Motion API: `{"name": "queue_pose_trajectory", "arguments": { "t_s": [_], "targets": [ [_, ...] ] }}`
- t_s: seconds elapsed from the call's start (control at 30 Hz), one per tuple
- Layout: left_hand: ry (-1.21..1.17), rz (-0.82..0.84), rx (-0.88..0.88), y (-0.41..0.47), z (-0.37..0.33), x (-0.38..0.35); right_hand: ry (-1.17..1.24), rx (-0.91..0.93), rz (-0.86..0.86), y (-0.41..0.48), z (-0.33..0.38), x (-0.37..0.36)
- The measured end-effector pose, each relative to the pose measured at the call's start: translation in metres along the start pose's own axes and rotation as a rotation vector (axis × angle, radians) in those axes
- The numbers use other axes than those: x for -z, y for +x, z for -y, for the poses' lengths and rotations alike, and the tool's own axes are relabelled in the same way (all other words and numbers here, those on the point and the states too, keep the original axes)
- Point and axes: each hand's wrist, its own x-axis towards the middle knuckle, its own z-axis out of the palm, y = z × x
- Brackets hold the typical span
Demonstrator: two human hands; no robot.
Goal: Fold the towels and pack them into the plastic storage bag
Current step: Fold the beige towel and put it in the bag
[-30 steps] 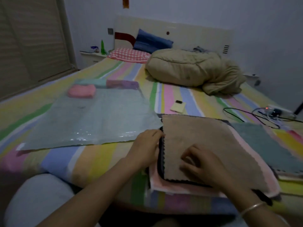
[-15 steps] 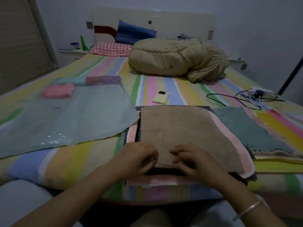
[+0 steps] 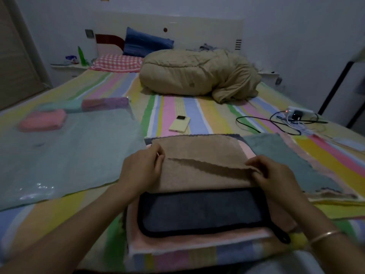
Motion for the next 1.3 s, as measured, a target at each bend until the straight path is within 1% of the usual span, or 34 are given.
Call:
{"name": "queue_pose_trajectory", "arguments": {
  "t_s": [0.1,0.17,0.27,0.37,0.47,0.63,0.73,0.8,0.87,0.9,0.93,0.97,1.0,1.03,1.07,1.1,1.13,1.2,1.23,1.27,1.3],
  "targets": [
    [0.030,-0.008,0.014,0.028,0.010,-0.007,0.231,-0.135,-0.016,0.035,-0.016,-0.003],
    [0.043,-0.010,0.027,0.048,0.017,-0.015,0.336,-0.212,-0.014,0.058,-0.022,-0.011],
    [0.074,0.012,0.068,0.075,0.029,-0.029,0.402,-0.304,-0.025,0.090,-0.025,-0.027],
    [0.116,0.038,0.086,0.098,0.039,-0.043,0.413,-0.325,-0.023,0.117,-0.027,-0.043],
    [0.138,0.065,0.095,0.114,0.049,-0.057,0.375,-0.349,-0.014,0.137,-0.034,-0.058],
    [0.135,0.123,0.043,0.119,0.060,-0.077,0.240,-0.374,0.053,0.146,-0.042,-0.071],
    [0.099,0.140,0.037,0.115,0.063,-0.080,0.094,-0.389,0.019,0.140,-0.036,-0.066],
    [0.122,0.084,0.019,0.115,0.063,-0.076,-0.053,-0.392,-0.041,0.127,-0.024,-0.053],
    [0.183,-0.015,-0.039,0.115,0.055,-0.067,-0.109,-0.394,-0.085,0.107,-0.007,-0.039],
    [0.164,-0.049,-0.088,0.114,0.046,-0.064,-0.071,-0.412,-0.051,0.096,0.003,-0.033],
    [0.120,-0.055,-0.143,0.112,0.034,-0.060,0.014,-0.441,0.028,0.084,0.013,-0.030],
    [0.065,-0.041,-0.201,0.109,0.020,-0.059,0.133,-0.485,0.154,0.071,0.025,-0.028],
    [0.022,-0.009,-0.255,0.104,0.004,-0.059,0.283,-0.537,0.305,0.060,0.037,-0.027],
    [0.000,0.033,-0.306,0.097,-0.009,-0.063,0.448,-0.587,0.421,0.049,0.047,-0.026],
    [0.008,0.081,-0.356,0.090,-0.019,-0.069,0.607,-0.638,0.465,0.040,0.054,-0.024],
    [0.030,0.131,-0.404,0.083,-0.027,-0.077,0.762,-0.692,0.436,0.035,0.055,-0.023],
    [0.059,0.197,-0.428,0.077,-0.032,-0.086,0.912,-0.752,0.368,0.032,0.052,-0.023],
    [0.097,0.318,-0.421,0.068,-0.036,-0.098,1.205,-0.832,0.222,0.030,0.044,-0.027],
    [0.114,0.345,-0.412,0.066,-0.038,-0.101,1.313,-0.847,0.153,0.031,0.043,-0.031],
    [0.113,0.380,-0.404,0.065,-0.039,-0.101,1.353,-0.854,0.081,0.032,0.043,-0.037],
    [0.089,0.405,-0.395,0.066,-0.039,-0.102,1.333,-0.851,0.009,0.034,0.046,-0.043]
  ]
}}
